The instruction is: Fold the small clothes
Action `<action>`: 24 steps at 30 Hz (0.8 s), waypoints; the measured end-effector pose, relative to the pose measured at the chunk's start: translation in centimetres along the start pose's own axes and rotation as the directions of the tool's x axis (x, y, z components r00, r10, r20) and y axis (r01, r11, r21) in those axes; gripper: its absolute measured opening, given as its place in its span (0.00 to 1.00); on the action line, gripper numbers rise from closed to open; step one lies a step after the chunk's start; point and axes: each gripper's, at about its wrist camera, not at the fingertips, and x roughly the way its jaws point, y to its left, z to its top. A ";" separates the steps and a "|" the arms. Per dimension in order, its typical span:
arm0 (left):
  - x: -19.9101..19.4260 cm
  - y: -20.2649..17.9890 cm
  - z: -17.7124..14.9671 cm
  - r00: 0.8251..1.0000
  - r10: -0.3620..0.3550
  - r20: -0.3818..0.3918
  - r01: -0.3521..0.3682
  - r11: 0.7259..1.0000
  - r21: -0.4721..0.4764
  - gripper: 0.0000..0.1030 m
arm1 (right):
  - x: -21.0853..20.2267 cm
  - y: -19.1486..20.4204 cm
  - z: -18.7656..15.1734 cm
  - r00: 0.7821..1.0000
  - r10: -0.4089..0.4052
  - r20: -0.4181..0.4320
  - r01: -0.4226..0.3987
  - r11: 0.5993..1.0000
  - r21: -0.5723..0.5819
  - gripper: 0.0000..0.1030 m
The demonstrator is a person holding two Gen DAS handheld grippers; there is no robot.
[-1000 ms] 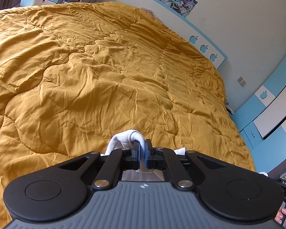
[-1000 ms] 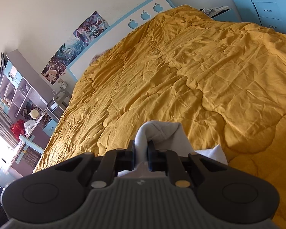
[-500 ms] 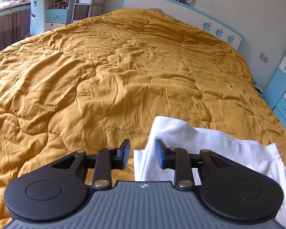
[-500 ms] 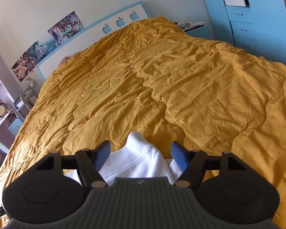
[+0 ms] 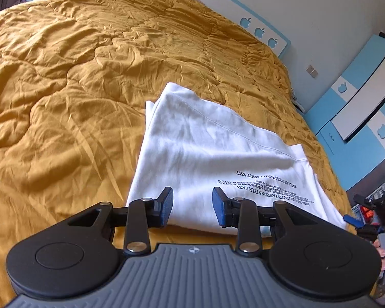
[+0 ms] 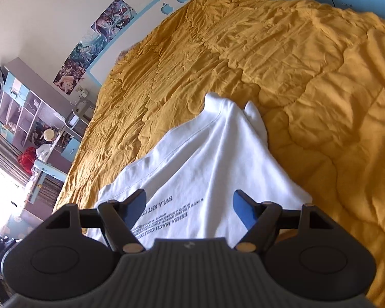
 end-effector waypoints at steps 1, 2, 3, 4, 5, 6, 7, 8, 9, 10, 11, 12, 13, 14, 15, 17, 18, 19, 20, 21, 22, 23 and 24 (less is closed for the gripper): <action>-0.2 0.1 -0.5 1.000 -0.009 -0.004 0.008 1.000 -0.029 0.38 | -0.2 -0.5 -0.6 1.000 0.018 -0.014 -0.018 0.999 0.037 0.69; -0.4 0.2 -1.0 1.000 -0.025 -0.005 0.025 0.998 -0.054 0.39 | -0.5 -1.0 -1.4 0.999 0.045 -0.030 -0.043 0.996 0.078 0.70; -0.6 0.3 -1.5 0.999 -0.045 -0.002 0.044 0.997 -0.068 0.39 | -0.7 -1.4 -2.0 0.997 0.062 -0.039 -0.057 0.993 0.108 0.71; -0.7 0.3 -1.9 0.998 -0.066 -0.003 0.066 0.994 -0.082 0.39 | -0.9 -2.0 -2.8 0.996 0.072 -0.046 -0.065 0.987 0.145 0.71; -0.7 0.5 -2.2 0.996 -0.084 -0.005 0.083 0.991 -0.104 0.40 | -1.0 -2.5 -3.3 0.996 0.078 -0.052 -0.068 0.982 0.176 0.71; -0.7 0.9 -2.8 0.995 -0.101 -0.006 0.099 0.985 -0.144 0.40 | -1.1 -2.9 -3.8 0.995 0.082 -0.055 -0.069 0.977 0.200 0.71; -0.5 1.3 -3.1 0.993 -0.115 -0.009 0.111 0.976 -0.186 0.40 | -1.2 -3.5 -4.3 0.995 0.084 -0.051 -0.070 0.971 0.229 0.72; -0.3 1.8 -3.3 0.992 -0.126 -0.009 0.121 0.967 -0.226 0.40 | -1.4 -4.1 -4.7 0.995 0.084 -0.045 -0.069 0.962 0.263 0.72; 0.0 2.4 -3.7 0.990 -0.138 -0.007 0.130 0.949 -0.287 0.40 | -1.4 -4.7 -5.0 0.996 0.083 -0.041 -0.068 0.955 0.290 0.74; 0.4 3.0 -3.9 0.989 -0.147 -0.002 0.138 0.931 -0.337 0.40 | -1.3 -5.4 -5.3 0.996 0.083 -0.037 -0.066 0.943 0.327 0.74; 0.8 3.6 -4.0 0.987 -0.158 0.005 0.148 0.913 -0.381 0.40 | -1.2 -6.1 -5.5 0.996 0.086 -0.031 -0.069 0.930 0.360 0.74; 1.2 4.0 -4.1 0.986 -0.166 0.014 0.157 0.898 -0.411 0.40 | -1.0 -6.6 -5.7 0.996 0.089 -0.023 -0.074 0.919 0.388 0.73; 1.8 4.6 -4.1 0.985 -0.173 0.029 0.167 0.878 -0.449 0.41 | -0.8 -7.1 -5.8 0.996 0.094 -0.011 -0.081 0.907 0.414 0.73; 2.2 5.0 -4.1 0.985 -0.170 0.039 0.167 0.861 -0.481 0.41 | -0.7 -7.6 -5.9 0.995 0.100 0.010 -0.094 0.892 0.443 0.73; 2.7 5.5 -4.1 0.986 -0.162 0.047 0.163 0.845 -0.509 0.41 | -0.5 -7.9 -6.0 0.994 0.106 0.029 -0.107 0.881 0.461 0.73; 3.5 6.1 -4.1 0.986 -0.152 0.068 0.164 0.814 -0.557 0.41 | 0.1 -8.2 -5.9 0.991 0.116 0.062 -0.131 0.861 0.491 0.72; 4.0 6.6 -4.1 0.985 -0.148 0.090 0.173 0.794 -0.583 0.41 | 0.4 -8.2 -5.8 0.991 0.115 0.071 -0.135 0.857 0.497 0.71; 4.4 6.9 -4.1 0.983 -0.149 0.106 0.183 0.779 -0.599 0.41 | 0.8 -8.2 -5.7 0.991 0.114 0.075 -0.136 0.856 0.499 0.69; 4.7 7.1 -4.0 0.982 -0.152 0.115 0.190 0.771 -0.608 0.41 | 1.4 -8.2 -5.6 0.991 0.108 0.075 -0.131 0.858 0.496 0.69; 5.3 7.4 -3.9 0.982 -0.146 0.118 0.188 0.765 -0.616 0.40 | 1.8 -8.1 -5.5 0.992 0.100 0.071 -0.122 0.861 0.493 0.68; 5.7 7.5 -3.8 0.984 -0.135 0.118 0.179 0.763 -0.621 0.39 | 2.3 -8.0 -5.5 0.994 0.091 0.068 -0.113 0.864 0.492 0.67; 6.2 7.6 -3.8 0.986 -0.120 0.116 0.167 0.763 -0.625 0.37 | 2.8 -8.0 -5.4 0.994 0.086 0.068 -0.108 0.865 0.489 0.66; 6.5 7.5 -3.7 0.988 -0.104 0.114 0.153 0.766 -0.624 0.36 | 3.2 -7.9 -5.4 0.994 0.084 0.071 -0.108 0.867 0.487 0.62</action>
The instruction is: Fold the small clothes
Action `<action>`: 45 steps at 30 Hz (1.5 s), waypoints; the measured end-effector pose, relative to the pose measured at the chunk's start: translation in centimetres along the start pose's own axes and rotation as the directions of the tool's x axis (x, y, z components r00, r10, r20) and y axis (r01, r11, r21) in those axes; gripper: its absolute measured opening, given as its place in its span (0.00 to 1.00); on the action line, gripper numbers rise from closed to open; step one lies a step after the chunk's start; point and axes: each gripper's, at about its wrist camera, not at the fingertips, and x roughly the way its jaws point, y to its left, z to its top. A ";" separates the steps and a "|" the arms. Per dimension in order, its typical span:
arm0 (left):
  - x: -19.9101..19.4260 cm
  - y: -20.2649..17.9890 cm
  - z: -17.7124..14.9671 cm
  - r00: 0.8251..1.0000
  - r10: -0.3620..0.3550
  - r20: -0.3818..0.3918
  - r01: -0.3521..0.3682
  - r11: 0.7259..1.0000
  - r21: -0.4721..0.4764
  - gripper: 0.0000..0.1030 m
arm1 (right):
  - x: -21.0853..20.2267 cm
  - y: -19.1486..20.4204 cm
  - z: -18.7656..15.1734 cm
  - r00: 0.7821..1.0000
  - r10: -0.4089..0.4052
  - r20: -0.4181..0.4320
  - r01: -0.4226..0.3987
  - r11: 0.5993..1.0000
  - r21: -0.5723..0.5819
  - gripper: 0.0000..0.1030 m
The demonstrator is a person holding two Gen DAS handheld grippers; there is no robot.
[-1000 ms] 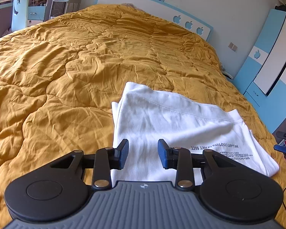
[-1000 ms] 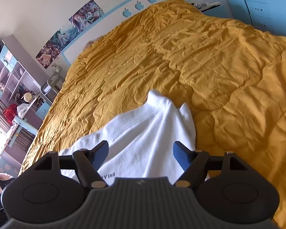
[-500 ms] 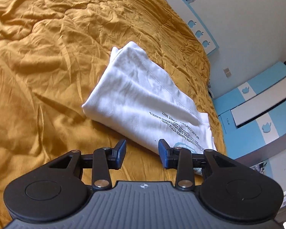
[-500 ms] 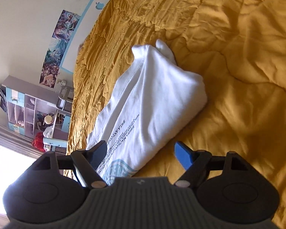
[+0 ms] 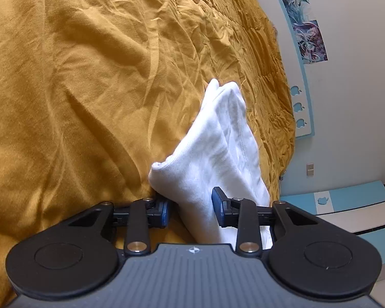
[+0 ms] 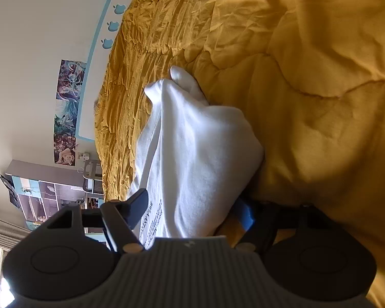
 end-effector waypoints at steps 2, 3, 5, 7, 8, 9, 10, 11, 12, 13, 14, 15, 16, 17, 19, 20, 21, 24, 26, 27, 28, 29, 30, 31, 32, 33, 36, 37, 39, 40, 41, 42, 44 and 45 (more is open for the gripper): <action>0.5 -0.3 -0.1 1.000 0.009 0.013 -0.009 0.999 0.033 0.34 | 0.7 -0.1 0.0 1.000 -0.006 0.013 0.007 1.000 -0.003 0.53; 0.6 -0.5 -0.2 1.000 0.012 0.021 -0.013 0.998 0.060 0.30 | 0.9 -0.1 -0.1 1.000 -0.011 0.017 0.011 1.000 -0.003 0.45; 0.5 -1.1 -0.4 0.999 0.032 0.038 -0.036 0.993 0.111 0.18 | 1.2 -0.2 -0.5 0.999 -0.045 0.028 0.046 0.999 -0.012 0.19; -0.2 -1.5 -0.9 0.997 0.012 0.070 -0.024 0.984 0.174 0.15 | 1.0 0.1 -0.9 0.999 -0.030 0.041 0.033 0.996 -0.085 0.12; -0.5 -1.8 -1.2 0.997 0.006 0.082 -0.022 0.980 0.197 0.14 | 0.8 0.3 -1.0 0.999 -0.024 0.046 0.029 0.993 -0.111 0.11; -1.0 -2.1 -1.4 0.995 0.004 0.095 -0.026 0.973 0.228 0.14 | 0.6 0.4 -1.1 0.999 -0.015 0.046 0.020 0.992 -0.124 0.11; -1.2 -2.4 -1.6 0.995 0.003 0.102 -0.028 0.968 0.249 0.14 | 0.5 0.5 -1.1 0.999 -0.001 0.046 0.007 0.992 -0.123 0.10; -1.5 -2.7 -1.8 0.994 0.000 0.107 -0.029 0.963 0.267 0.13 | 0.5 0.6 -0.9 0.999 0.016 0.042 -0.011 0.993 -0.117 0.10; -2.0 -3.1 -2.0 0.994 -0.006 0.112 -0.027 0.958 0.285 0.13 | 0.4 0.7 -0.9 0.999 0.026 0.040 -0.021 0.993 -0.117 0.10; -2.3 -3.4 -2.0 0.993 -0.011 0.114 -0.023 0.955 0.296 0.13 | 0.3 1.0 -0.8 0.999 0.038 0.039 -0.033 0.991 -0.127 0.10; -2.7 -3.7 -2.2 0.993 -0.019 0.115 -0.018 0.951 0.309 0.13 | 0.2 1.3 -0.8 0.998 0.045 0.037 -0.039 0.989 -0.142 0.10; -3.1 -3.9 -2.2 0.993 -0.021 0.116 -0.018 0.947 0.321 0.13 | -0.1 1.7 -0.8 0.998 0.053 0.035 -0.047 0.986 -0.157 0.10; -3.4 -4.2 -2.3 0.993 -0.017 0.116 -0.023 0.942 0.336 0.13 | -0.3 2.1 -0.9 0.997 0.064 0.031 -0.058 0.984 -0.169 0.09; -3.8 -4.6 -2.4 0.993 -0.010 0.116 -0.033 0.932 0.360 0.13 | -0.5 2.4 -0.9 0.997 0.073 0.027 -0.067 0.982 -0.177 0.09; -4.4 -5.3 -2.7 0.993 -0.008 0.121 -0.041 0.916 0.400 0.13 | -1.0 3.1 -1.2 0.996 0.081 0.021 -0.075 0.978 -0.196 0.09; -4.8 -5.5 -2.8 0.993 -0.008 0.122 -0.043 0.911 0.410 0.13 | -1.2 3.4 -1.3 0.997 0.080 0.020 -0.075 0.975 -0.208 0.09; -5.1 -5.8 -2.9 0.993 -0.005 0.120 -0.046 0.907 0.419 0.13 | -1.5 3.8 -1.5 0.996 0.084 0.015 -0.079 0.970 -0.228 0.09; -6.3 -6.2 -3.3 0.993 0.015 0.120 -0.068 0.890 0.450 0.13 | -2.6 4.5 -2.2 0.996 0.087 0.003 -0.084 0.960 -0.266 0.09; -7.1 -6.5 -3.6 0.992 0.041 0.118 -0.094 0.867 0.490 0.13 | -3.5 5.2 -2.9 0.997 0.071 -0.005 -0.070 0.951 -0.303 0.09; -7.6 -6.7 -3.9 0.991 0.053 0.120 -0.107 0.853 0.511 0.13 | -3.8 5.5 -3.3 0.998 0.062 -0.009 -0.062 0.945 -0.320 0.09; -8.1 -6.8 -4.1 0.991 0.064 0.121 -0.119 0.841 0.528 0.13 | -4.2 5.8 -3.6 0.998 0.056 -0.013 -0.058 0.941 -0.333 0.09; -8.6 -6.9 -4.4 0.990 0.074 0.123 -0.129 0.830 0.542 0.13 | -4.8 6.2 -4.1 0.999 0.050 -0.018 -0.053 0.936 -0.349 0.09; -9.1 -7.0 -4.6 0.989 0.082 0.122 -0.136 0.823 0.551 0.13 | -5.3 6.3 -4.4 0.999 0.043 -0.022 -0.048 0.932 -0.360 0.09; -9.5 -7.1 -4.8 0.988 0.091 0.122 -0.144 0.819 0.556 0.13 | -5.8 6.4 -4.8 0.999 0.035 -0.025 -0.042 0.929 -0.368 0.09; -10.0 -7.1 -5.0 0.987 0.103 0.123 -0.155 0.812 0.563 0.13 | -6.3 6.5 -5.2 0.999 0.023 -0.028 -0.032 0.926 -0.377 0.09; -10.3 -7.2 -5.3 0.985 0.116 0.127 -0.168 0.804 0.570 0.13 | -6.8 6.6 -5.7 1.000 0.003 -0.031 -0.015 0.921 -0.390 0.09; -10.9 -7.6 -6.0 0.976 0.176 0.128 -0.218 0.765 0.606 0.13 | -7.7 6.7 -6.6 0.997 -0.060 -0.039 0.039 0.914 -0.403 0.09; -11.1 -7.7 -6.3 0.973 0.191 0.130 -0.230 0.756 0.613 0.13 | -8.3 6.5 -7.0 0.997 -0.064 -0.042 0.042 0.916 -0.398 0.09; -11.8 -8.0 -6.7 0.969 0.209 0.134 -0.246 0.739 0.627 0.13 | -9.1 6.4 -7.4 0.998 -0.053 -0.042 0.033 0.919 -0.392 0.09; -12.1 -8.1 -6.9 0.967 0.216 0.136 -0.253 0.732 0.633 0.13 | -9.5 6.4 -7.6 0.998 -0.048 -0.041 0.028 0.920 -0.392 0.09; -12.5 -8.3 -7.1 0.965 0.222 0.138 -0.258 0.725 0.639 0.13 | -10.0 6.5 -7.9 0.998 -0.050 -0.039 0.031 0.920 -0.392 0.09; -12.8 -8.4 -7.3 0.964 0.226 0.140 -0.262 0.722 0.641 0.13 | -10.4 6.5 -8.1 0.998 -0.049 -0.038 0.031 0.920 -0.391 0.09; -13.5 -8.5 -7.6 0.961 0.239 0.137 -0.269 0.717 0.643 0.13 | -11.4 6.6 -8.8 0.998 -0.049 -0.038 0.030 0.921 -0.389 0.09; -13.8 -8.5 -7.8 0.960 0.243 0.135 -0.272 0.715 0.644 0.13 | -11.8 6.6 -9.0 0.998 -0.051 -0.039 0.032 0.920 -0.390 0.09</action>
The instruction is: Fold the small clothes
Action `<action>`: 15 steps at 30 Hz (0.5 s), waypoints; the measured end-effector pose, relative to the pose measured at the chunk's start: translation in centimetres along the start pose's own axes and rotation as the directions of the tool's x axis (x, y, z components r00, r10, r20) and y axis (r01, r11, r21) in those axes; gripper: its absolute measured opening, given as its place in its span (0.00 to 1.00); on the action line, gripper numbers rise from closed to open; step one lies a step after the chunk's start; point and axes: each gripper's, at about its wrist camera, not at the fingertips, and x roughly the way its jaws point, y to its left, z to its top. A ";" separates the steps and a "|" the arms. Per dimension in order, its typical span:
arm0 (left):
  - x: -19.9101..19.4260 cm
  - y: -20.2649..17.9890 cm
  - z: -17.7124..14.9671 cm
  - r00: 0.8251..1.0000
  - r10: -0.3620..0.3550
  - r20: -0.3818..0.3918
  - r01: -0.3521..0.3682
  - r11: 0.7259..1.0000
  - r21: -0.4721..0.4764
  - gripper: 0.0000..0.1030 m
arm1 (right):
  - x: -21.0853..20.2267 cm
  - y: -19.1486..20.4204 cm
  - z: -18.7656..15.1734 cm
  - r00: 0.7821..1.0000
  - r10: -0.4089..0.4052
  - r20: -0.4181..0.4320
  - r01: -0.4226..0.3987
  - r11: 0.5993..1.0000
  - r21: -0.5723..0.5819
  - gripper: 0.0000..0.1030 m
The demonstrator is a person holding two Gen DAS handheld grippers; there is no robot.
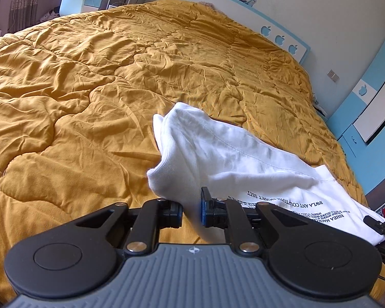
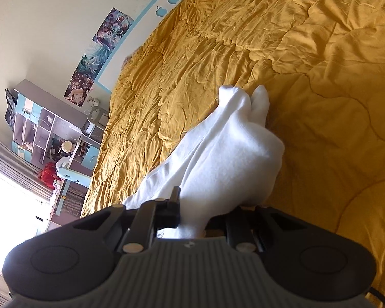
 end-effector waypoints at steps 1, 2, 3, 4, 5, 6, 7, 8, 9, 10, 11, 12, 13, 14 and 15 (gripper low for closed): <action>-0.3 0.0 -0.2 1.000 0.003 -0.004 -0.003 1.000 0.003 0.13 | -0.5 0.1 -0.3 1.000 -0.002 -0.001 0.002 1.000 0.000 0.09; -0.6 0.1 -0.4 1.000 0.007 -0.012 -0.007 1.000 0.005 0.13 | -0.9 0.1 -0.5 1.000 -0.002 -0.003 0.002 1.000 -0.001 0.09; -0.9 0.2 -0.6 1.000 0.010 -0.021 -0.010 1.000 0.004 0.14 | -1.4 0.1 -0.8 1.000 -0.005 -0.005 0.005 1.000 -0.002 0.09; -1.2 0.4 -0.9 0.999 0.012 -0.031 -0.012 1.000 -0.005 0.14 | -1.8 0.0 -1.0 1.000 -0.011 -0.009 0.011 1.000 0.001 0.09; -1.6 0.6 -1.2 0.999 0.010 -0.038 -0.010 1.000 -0.015 0.14 | -2.4 -0.1 -1.4 1.000 -0.015 -0.014 0.016 1.000 0.009 0.09; -2.1 1.0 -1.6 0.999 0.002 -0.044 -0.003 1.000 -0.029 0.14 | -2.9 -0.2 -1.7 1.000 -0.017 -0.018 0.017 1.000 0.015 0.09; -2.5 1.2 -1.9 0.999 -0.003 -0.048 0.001 0.999 -0.035 0.14 | -3.3 -0.2 -2.0 1.000 -0.017 -0.021 0.017 1.000 0.017 0.09; -2.9 1.5 -2.3 0.999 -0.007 -0.051 0.005 0.999 -0.038 0.14 | -4.1 -0.4 -2.4 1.000 -0.014 -0.023 0.014 1.000 0.015 0.09; -3.3 1.9 -2.8 0.998 -0.012 -0.059 0.010 0.999 -0.044 0.14 | -4.5 -0.5 -2.7 1.000 -0.011 -0.021 0.012 1.000 0.012 0.09; -3.7 2.2 -3.2 0.998 -0.011 -0.068 0.007 0.999 -0.053 0.14 | -5.0 -0.4 -3.0 1.000 -0.006 -0.019 0.006 1.000 -0.016 0.09; -4.0 2.5 -3.5 0.997 -0.005 -0.075 0.001 0.999 -0.054 0.14 | -5.4 -0.2 -3.4 1.000 -0.008 -0.023 0.006 0.997 -0.070 0.09; -4.3 2.9 -3.9 0.997 0.002 -0.079 -0.006 0.999 -0.051 0.14 | -5.7 0.1 -3.8 0.999 -0.020 -0.026 0.017 0.993 -0.118 0.09; -4.5 3.3 -4.2 0.997 0.006 -0.078 -0.010 0.999 -0.053 0.14 | -5.8 0.1 -4.1 0.999 -0.035 -0.030 0.030 0.989 -0.146 0.10; -4.6 3.8 -4.6 0.997 0.008 -0.078 -0.012 0.998 -0.055 0.14 | -5.8 -0.1 -4.5 0.998 -0.050 -0.043 0.043 0.987 -0.155 0.10; -4.7 4.4 -5.1 0.997 0.012 -0.082 -0.017 0.998 -0.054 0.14 | -5.7 -0.5 -4.7 0.996 -0.064 -0.055 0.055 0.987 -0.150 0.10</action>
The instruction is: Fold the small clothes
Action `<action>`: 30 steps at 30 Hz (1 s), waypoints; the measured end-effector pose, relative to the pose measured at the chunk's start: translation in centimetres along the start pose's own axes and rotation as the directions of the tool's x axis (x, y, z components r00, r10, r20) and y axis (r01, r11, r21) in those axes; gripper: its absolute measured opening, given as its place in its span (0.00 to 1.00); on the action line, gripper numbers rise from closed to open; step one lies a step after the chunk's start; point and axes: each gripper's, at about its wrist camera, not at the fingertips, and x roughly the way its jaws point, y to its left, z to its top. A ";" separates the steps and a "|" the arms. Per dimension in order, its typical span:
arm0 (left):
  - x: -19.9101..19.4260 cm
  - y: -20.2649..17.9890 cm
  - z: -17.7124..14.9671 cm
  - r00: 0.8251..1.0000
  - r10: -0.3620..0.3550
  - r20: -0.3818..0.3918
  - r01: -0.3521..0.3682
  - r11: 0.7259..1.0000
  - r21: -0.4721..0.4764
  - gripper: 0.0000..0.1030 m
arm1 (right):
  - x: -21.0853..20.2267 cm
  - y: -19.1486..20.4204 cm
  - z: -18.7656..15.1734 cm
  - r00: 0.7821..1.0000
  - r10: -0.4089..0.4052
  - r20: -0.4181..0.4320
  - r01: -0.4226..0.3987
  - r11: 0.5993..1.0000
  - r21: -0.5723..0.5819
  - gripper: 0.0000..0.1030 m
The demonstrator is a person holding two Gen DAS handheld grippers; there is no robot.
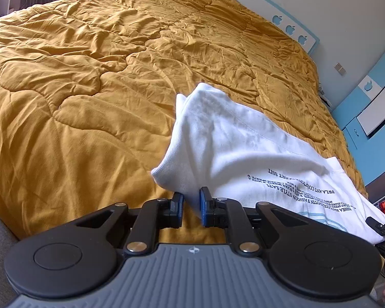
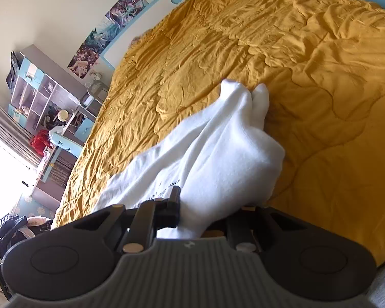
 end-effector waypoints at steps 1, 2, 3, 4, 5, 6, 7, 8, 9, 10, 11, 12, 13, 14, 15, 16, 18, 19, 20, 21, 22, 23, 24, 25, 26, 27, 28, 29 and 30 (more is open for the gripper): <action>0.0 0.4 -0.3 1.000 0.007 -0.004 -0.007 1.000 0.001 0.14 | 0.2 -0.4 -0.3 1.000 -0.021 -0.017 0.021 1.000 0.013 0.10; 0.1 0.8 -0.6 1.000 0.010 -0.007 -0.010 1.000 -0.003 0.14 | 0.4 -0.9 -0.5 0.998 -0.044 -0.034 0.045 0.999 0.026 0.10; 0.0 1.4 -1.0 1.000 0.006 -0.008 -0.007 1.000 -0.012 0.14 | 0.5 -1.3 -0.7 0.997 -0.061 -0.048 0.063 0.997 0.037 0.11; -0.2 1.6 -1.3 1.000 0.007 -0.006 -0.007 1.000 -0.012 0.14 | 0.6 -1.8 -0.9 0.995 -0.079 -0.061 0.083 0.995 0.049 0.15; -0.4 1.7 -1.4 1.000 0.013 -0.001 -0.013 1.000 -0.004 0.14 | 0.5 -2.3 -1.1 0.993 -0.102 -0.066 0.106 0.993 0.056 0.17; -0.7 1.7 -1.6 0.999 0.035 0.010 -0.035 0.999 0.012 0.15 | 0.3 -2.5 -1.2 0.991 -0.119 -0.065 0.122 0.991 0.056 0.20; -1.0 1.7 -1.7 0.998 0.064 0.019 -0.065 0.998 0.026 0.15 | -0.1 -2.9 -1.3 0.989 -0.137 -0.059 0.141 0.989 0.053 0.24; -1.2 1.8 -1.7 0.995 0.097 0.031 -0.098 0.994 0.042 0.15 | -0.7 -3.2 -1.4 0.985 -0.164 -0.047 0.167 0.985 0.050 0.25; -1.6 2.0 -1.7 0.990 0.130 0.056 -0.134 0.989 0.057 0.15 | -1.2 -3.4 -1.4 0.983 -0.179 -0.040 0.180 0.982 0.049 0.26; -2.0 2.1 -1.6 0.986 0.145 0.077 -0.150 0.987 0.063 0.15 | -1.8 -3.7 -1.3 0.982 -0.184 -0.035 0.185 0.981 0.052 0.29; -2.3 2.2 -1.5 0.982 0.161 0.101 -0.169 0.983 0.072 0.19 | -2.6 -3.8 -1.2 0.982 -0.190 -0.018 0.190 0.980 0.051 0.29; -2.7 2.4 -1.2 0.972 0.194 0.133 -0.206 0.975 0.087 0.32 | -3.3 -3.8 -1.1 0.980 -0.200 0.003 0.200 0.979 0.040 0.32; -3.0 2.4 -0.9 0.963 0.217 0.159 -0.233 0.968 0.095 0.39 | -4.0 -3.7 -1.1 0.976 -0.218 0.023 0.218 0.976 0.016 0.37; -3.3 2.4 -0.5 0.952 0.240 0.190 -0.262 0.960 0.097 0.50 | -4.8 -3.5 -1.0 0.966 -0.254 0.052 0.255 0.967 -0.018 0.38; -3.6 2.5 -0.1 0.943 0.253 0.217 -0.278 0.956 0.092 0.55 | -5.5 -3.3 -0.9 0.952 -0.294 0.085 0.299 0.953 -0.053 0.40; -3.9 2.5 0.3 0.937 0.254 0.240 -0.280 0.956 0.085 0.57 | -6.3 -3.2 -0.6 0.939 -0.324 0.117 0.335 0.938 -0.085 0.41; -4.0 2.5 1.2 0.938 0.221 0.266 -0.250 0.965 0.081 0.65 | -7.7 -3.2 0.0 0.928 -0.328 0.178 0.351 0.928 -0.121 0.43; -3.9 2.4 1.7 0.941 0.202 0.271 -0.231 0.970 0.081 0.67 | -8.1 -3.3 0.4 0.928 -0.311 0.204 0.340 0.931 -0.131 0.47; -3.4 2.2 2.4 0.945 0.183 0.271 -0.211 0.974 0.082 0.68 | -8.4 -3.4 1.0 0.931 -0.283 0.231 0.318 0.938 -0.136 0.49; -2.9 1.9 3.1 0.950 0.167 0.265 -0.194 0.978 0.080 0.68 | -8.5 -3.4 1.5 0.933 -0.266 0.243 0.304 0.943 -0.134 0.52; -2.2 1.6 3.9 0.955 0.148 0.257 -0.173 0.982 0.078 0.68 | -8.3 -3.5 2.3 0.936 -0.243 0.253 0.282 0.951 -0.130 0.52; -1.6 1.3 4.6 0.960 0.126 0.251 -0.150 0.986 0.078 0.69 | -7.9 -3.4 2.9 0.941 -0.221 0.255 0.262 0.955 -0.139 0.52; -0.6 1.0 5.4 0.965 0.098 0.243 -0.121 0.989 0.080 0.69 | -7.3 -3.2 3.5 0.946 -0.198 0.258 0.244 0.957 -0.158 0.52; 0.4 0.7 6.3 0.970 0.076 0.229 -0.097 0.992 0.080 0.69 | -6.7 -2.8 4.1 0.948 -0.182 0.262 0.232 0.957 -0.175 0.52; 1.6 0.3 7.2 0.977 0.050 0.205 -0.067 0.995 0.073 0.69 | -5.7 -2.4 5.0 0.951 -0.173 0.258 0.224 0.957 -0.185 0.52; 2.9 0.1 8.1 0.985 0.017 0.171 -0.028 0.998 0.063 0.70 | -4.7 -2.2 5.7 0.956 -0.165 0.242 0.213 0.959 -0.187 0.52; 4.3 -0.1 9.1 0.991 -0.027 0.134 0.020 0.999 0.049 0.69 | -3.5 -1.9 6.5 0.963 -0.150 0.226 0.193 0.964 -0.184 0.53; 5.9 -0.3 9.9 0.992 -0.066 0.112 0.063 0.997 0.035 0.70 | -2.3 -1.7 7.2 0.967 -0.135 0.217 0.175 0.969 -0.177 0.54; 7.1 -0.5 10.4 0.992 -0.065 0.108 0.063 0.998 0.027 0.69 | -1.2 -1.7 7.9 0.971 -0.123 0.206 0.160 0.972 -0.173 0.59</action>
